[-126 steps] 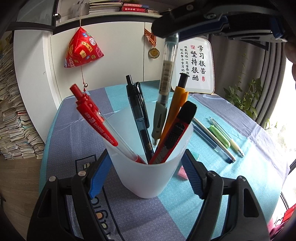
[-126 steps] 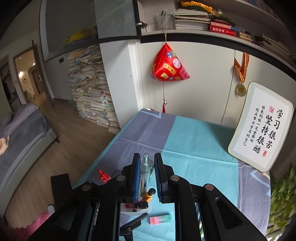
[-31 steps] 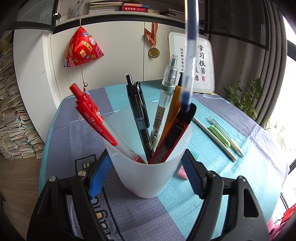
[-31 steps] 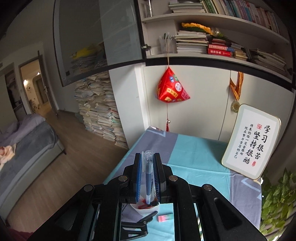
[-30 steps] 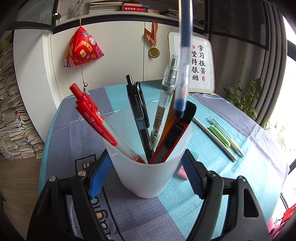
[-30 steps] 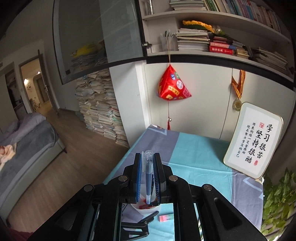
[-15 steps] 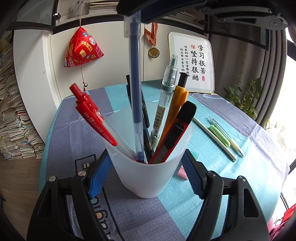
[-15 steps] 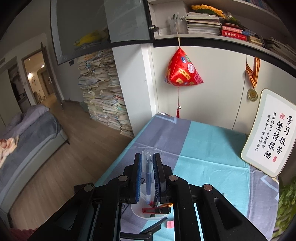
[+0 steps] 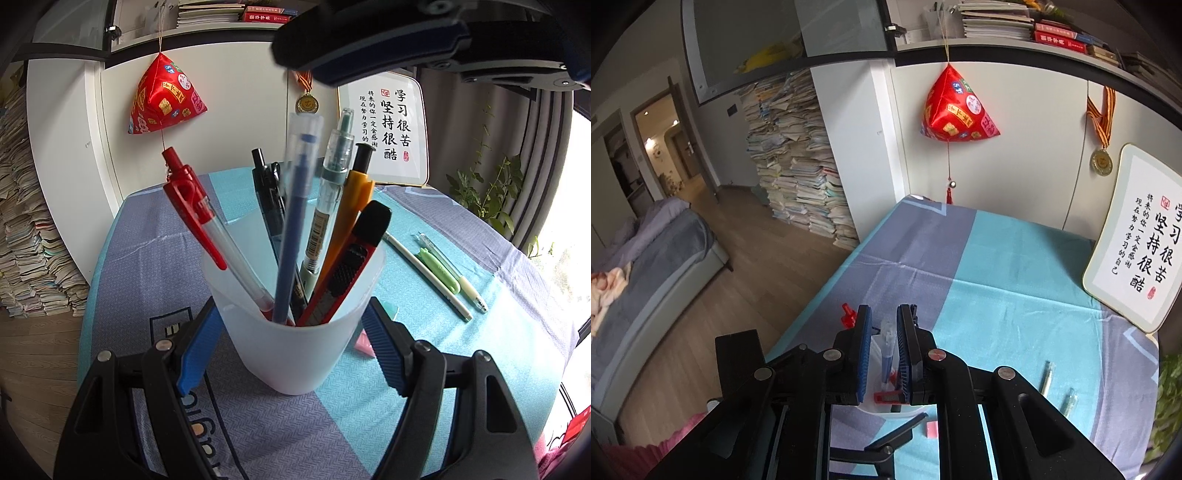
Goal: Organize stationery
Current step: 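Lift the blue gel pen with the right tool and drop it into the cup, then move the right tool to the white pen and grasp it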
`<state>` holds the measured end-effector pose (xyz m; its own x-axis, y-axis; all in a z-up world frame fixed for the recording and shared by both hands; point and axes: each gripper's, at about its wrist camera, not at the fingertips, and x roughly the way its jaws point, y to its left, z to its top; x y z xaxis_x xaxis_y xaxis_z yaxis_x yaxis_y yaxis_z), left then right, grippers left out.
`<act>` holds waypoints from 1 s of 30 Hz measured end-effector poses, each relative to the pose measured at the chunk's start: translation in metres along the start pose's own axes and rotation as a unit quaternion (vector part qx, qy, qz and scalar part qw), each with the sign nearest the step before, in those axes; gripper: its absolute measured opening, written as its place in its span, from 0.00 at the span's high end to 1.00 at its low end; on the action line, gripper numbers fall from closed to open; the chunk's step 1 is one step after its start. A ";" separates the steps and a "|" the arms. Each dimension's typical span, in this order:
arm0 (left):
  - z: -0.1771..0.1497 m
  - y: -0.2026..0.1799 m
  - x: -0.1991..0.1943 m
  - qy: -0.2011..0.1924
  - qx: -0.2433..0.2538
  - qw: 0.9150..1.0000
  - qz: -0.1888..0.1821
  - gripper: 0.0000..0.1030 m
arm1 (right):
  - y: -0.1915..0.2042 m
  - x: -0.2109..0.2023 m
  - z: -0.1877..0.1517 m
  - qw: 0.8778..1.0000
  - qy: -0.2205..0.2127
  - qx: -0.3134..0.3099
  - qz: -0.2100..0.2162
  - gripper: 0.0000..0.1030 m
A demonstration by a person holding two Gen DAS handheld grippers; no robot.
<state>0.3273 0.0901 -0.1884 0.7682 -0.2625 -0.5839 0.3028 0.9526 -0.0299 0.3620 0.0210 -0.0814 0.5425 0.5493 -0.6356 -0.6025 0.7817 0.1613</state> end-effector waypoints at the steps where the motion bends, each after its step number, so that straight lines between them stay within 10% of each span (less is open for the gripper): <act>1: 0.000 0.000 0.000 0.000 0.000 1.000 0.000 0.27 | -0.002 -0.008 0.000 1.000 -0.008 0.002 -0.003 0.87; 6: 0.000 0.000 0.000 0.000 0.000 1.000 0.000 0.27 | -0.031 -0.038 -0.007 0.998 -0.017 0.018 -0.055 0.87; 13: 0.000 0.000 0.000 0.000 0.001 1.000 0.001 0.27 | -0.110 0.008 -0.050 0.981 0.098 0.092 -0.137 0.87; 30: 0.000 0.000 0.000 0.000 0.001 1.000 0.001 0.27 | -0.166 0.084 -0.062 0.963 0.157 0.158 -0.154 0.73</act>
<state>0.3276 0.0903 -0.1883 0.7685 -0.2607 -0.5843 0.3026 0.9527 -0.0270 0.4717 -0.0810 -0.2084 0.4339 0.1993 -0.8787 -0.2059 0.9713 0.1187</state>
